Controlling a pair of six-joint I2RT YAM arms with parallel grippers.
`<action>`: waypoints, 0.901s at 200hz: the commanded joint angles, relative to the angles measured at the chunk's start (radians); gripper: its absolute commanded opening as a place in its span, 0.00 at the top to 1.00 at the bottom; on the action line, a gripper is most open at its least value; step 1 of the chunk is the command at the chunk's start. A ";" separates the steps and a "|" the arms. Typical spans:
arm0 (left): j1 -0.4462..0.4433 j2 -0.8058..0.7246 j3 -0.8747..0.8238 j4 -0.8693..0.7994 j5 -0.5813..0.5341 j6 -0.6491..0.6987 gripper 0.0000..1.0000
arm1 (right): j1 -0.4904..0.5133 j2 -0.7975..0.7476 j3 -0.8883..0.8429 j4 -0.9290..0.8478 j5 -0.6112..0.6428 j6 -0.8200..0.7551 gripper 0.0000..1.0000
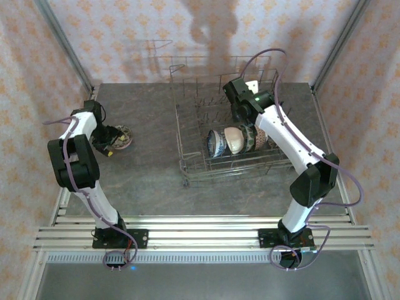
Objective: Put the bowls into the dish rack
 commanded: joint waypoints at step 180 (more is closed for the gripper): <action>0.026 -0.040 -0.064 0.081 0.161 0.033 0.90 | 0.043 -0.001 0.146 -0.140 0.036 0.050 0.00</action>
